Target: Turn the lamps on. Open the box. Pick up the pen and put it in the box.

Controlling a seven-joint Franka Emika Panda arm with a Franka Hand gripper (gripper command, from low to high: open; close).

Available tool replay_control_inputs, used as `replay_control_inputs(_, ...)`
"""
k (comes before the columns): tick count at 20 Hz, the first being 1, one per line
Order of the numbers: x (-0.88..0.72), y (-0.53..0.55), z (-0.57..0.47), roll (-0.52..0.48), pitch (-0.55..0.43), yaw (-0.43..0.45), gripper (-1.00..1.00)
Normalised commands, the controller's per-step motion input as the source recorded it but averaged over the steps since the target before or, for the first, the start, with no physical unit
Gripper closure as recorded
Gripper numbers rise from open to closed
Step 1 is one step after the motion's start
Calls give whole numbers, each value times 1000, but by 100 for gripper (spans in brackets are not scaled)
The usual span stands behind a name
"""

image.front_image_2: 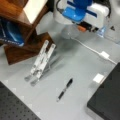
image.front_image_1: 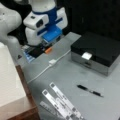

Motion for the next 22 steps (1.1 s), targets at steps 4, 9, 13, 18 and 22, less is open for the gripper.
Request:
replay_control_inputs(4,-64,31,-17,39,-46,217,-100)
replay_control_inputs(9,-275,55,-25,49,15,185,-100)
replay_control_inputs(13,-505,35,-64,20,7,112,-100)
replay_control_inputs(18,-540,91,-249,-17,-126,68,-100)
replay_control_inputs(22,-535,158,-328,-48,-177,61,-100)
